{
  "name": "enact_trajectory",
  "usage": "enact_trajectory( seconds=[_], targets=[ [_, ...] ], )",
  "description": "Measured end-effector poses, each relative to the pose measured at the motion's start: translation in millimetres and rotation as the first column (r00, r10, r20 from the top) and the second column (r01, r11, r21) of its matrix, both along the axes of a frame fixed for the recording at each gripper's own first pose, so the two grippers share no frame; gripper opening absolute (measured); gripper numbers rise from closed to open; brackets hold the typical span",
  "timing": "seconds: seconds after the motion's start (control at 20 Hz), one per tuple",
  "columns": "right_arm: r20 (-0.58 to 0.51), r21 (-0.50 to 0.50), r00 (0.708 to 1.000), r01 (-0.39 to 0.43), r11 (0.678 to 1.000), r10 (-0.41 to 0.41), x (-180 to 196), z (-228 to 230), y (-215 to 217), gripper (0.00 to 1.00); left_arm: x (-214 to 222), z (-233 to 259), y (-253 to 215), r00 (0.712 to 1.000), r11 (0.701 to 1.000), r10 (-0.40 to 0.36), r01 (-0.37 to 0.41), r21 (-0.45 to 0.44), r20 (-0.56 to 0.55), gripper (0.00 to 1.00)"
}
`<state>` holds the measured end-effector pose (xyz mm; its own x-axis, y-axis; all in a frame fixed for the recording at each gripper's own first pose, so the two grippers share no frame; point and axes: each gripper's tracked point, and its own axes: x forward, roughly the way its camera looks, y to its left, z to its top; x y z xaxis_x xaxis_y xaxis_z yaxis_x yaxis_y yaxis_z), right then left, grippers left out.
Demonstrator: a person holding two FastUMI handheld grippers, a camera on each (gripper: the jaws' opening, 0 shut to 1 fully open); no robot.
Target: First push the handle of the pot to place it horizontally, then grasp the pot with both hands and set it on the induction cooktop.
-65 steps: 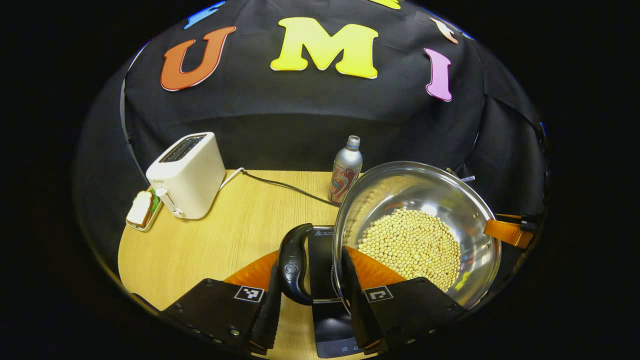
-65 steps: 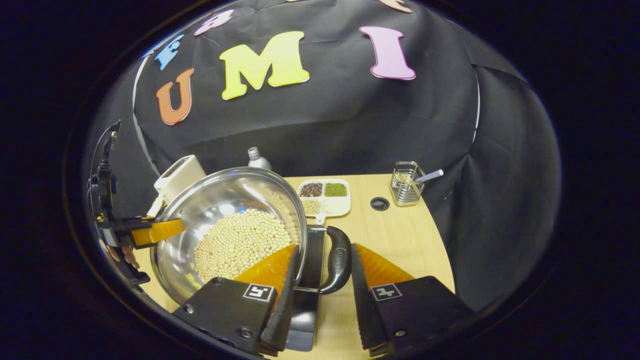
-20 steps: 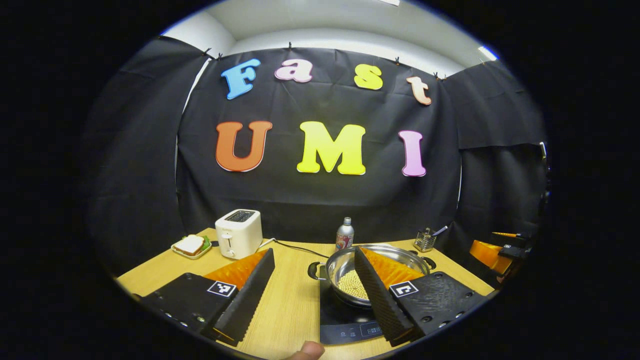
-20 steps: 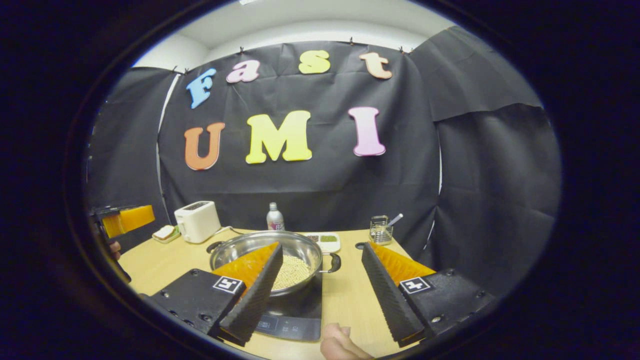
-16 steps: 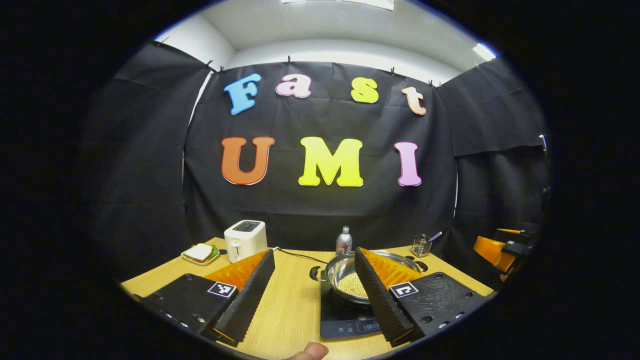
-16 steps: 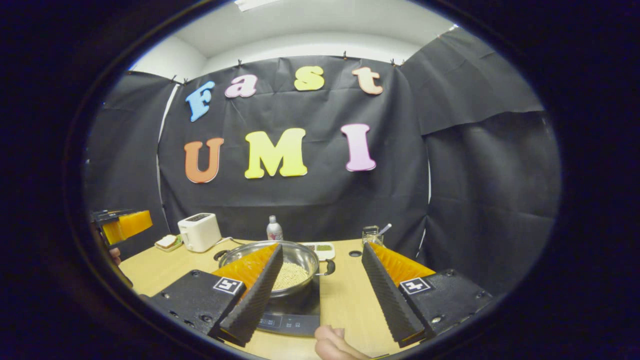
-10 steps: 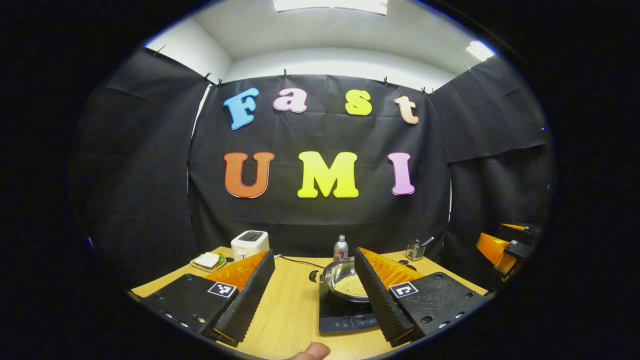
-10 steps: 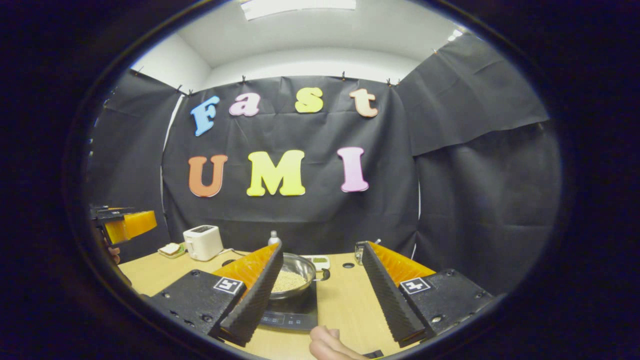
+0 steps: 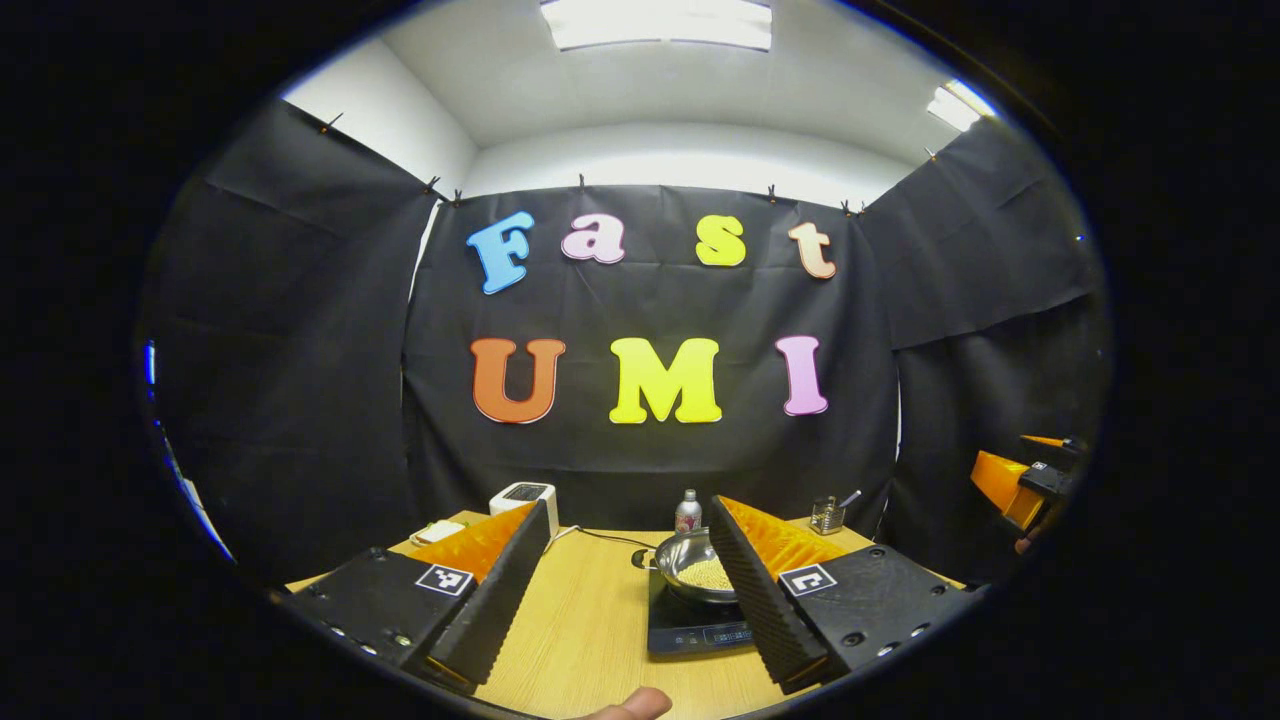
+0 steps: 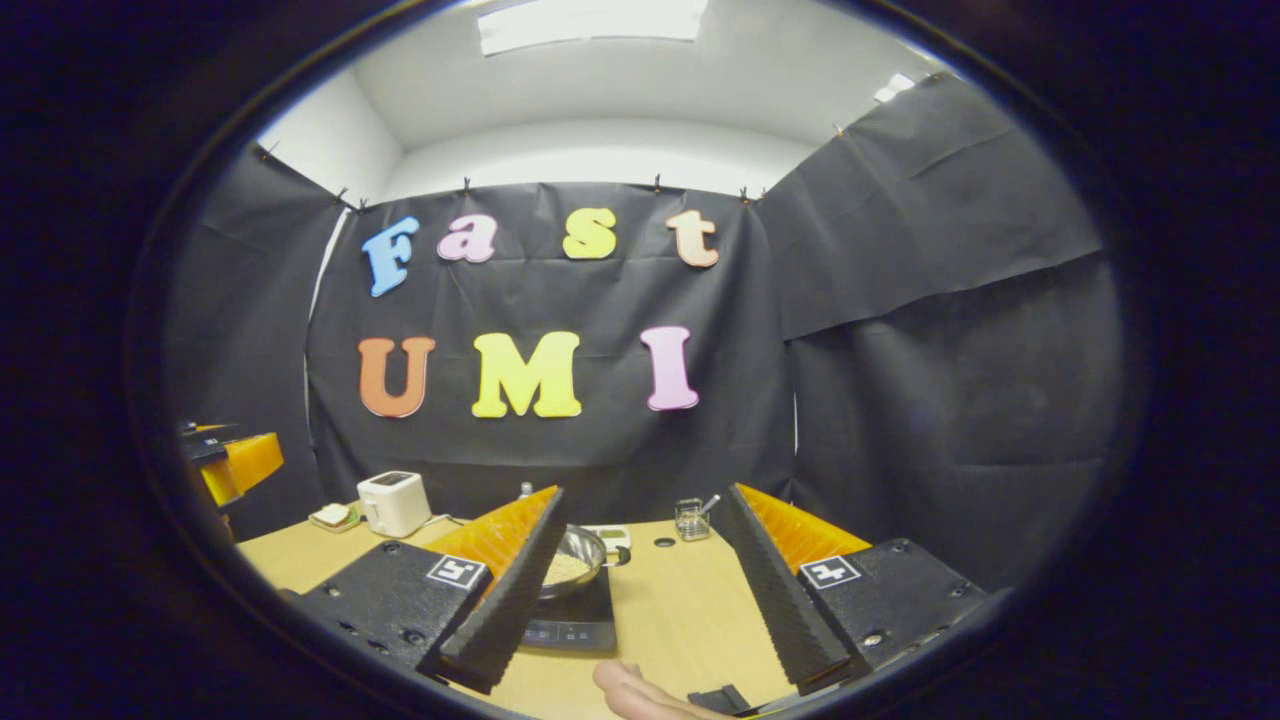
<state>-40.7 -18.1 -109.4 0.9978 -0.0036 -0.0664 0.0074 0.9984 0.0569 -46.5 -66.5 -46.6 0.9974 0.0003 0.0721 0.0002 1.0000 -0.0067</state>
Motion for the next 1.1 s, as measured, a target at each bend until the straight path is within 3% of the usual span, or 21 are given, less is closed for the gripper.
enact_trajectory(
  seconds=[0.3, 0.35, 0.4, 0.45, 0.5, 1.1],
  targets=[
    [0.006, 0.004, 1.0, 0.01, 1.0, -0.01, -8.0, 3.5, -7.9, 0.97, -8.7, 10.3, 5.4, 0.999, 1.0, -0.015, 0.015, 0.0, 0.045, 0.95],
    [0.01, 0.004, 1.0, 0.004, 1.0, -0.004, -9.1, 5.5, -6.7, 0.99, -7.6, 7.9, 5.0, 0.999, 1.0, -0.021, 0.021, 0.001, 0.04, 0.84],
    [0.016, 0.005, 1.0, -0.004, 1.0, 0.004, -9.2, 6.7, -4.5, 0.99, -7.9, 5.2, 4.4, 0.999, 1.0, -0.028, 0.028, 0.003, 0.03, 0.95],
    [0.021, 0.003, 1.0, -0.011, 1.0, 0.011, -10.0, 8.4, -2.8, 0.99, -6.9, 2.1, 4.6, 0.999, 0.999, -0.032, 0.032, 0.005, 0.019, 0.84],
    [0.022, 0.001, 1.0, -0.016, 1.0, 0.016, -10.3, 8.5, -1.8, 0.97, -5.5, 0.5, 7.2, 0.999, 0.999, -0.031, 0.031, 0.005, 0.013, 0.95],
    [0.054, 0.01, 0.997, -0.059, 0.998, 0.058, -18.7, 18.0, 7.2, 0.97, -5.0, 10.6, 14.6, 0.999, 0.999, -0.032, 0.032, 0.008, 0.025, 0.95]
  ],
)
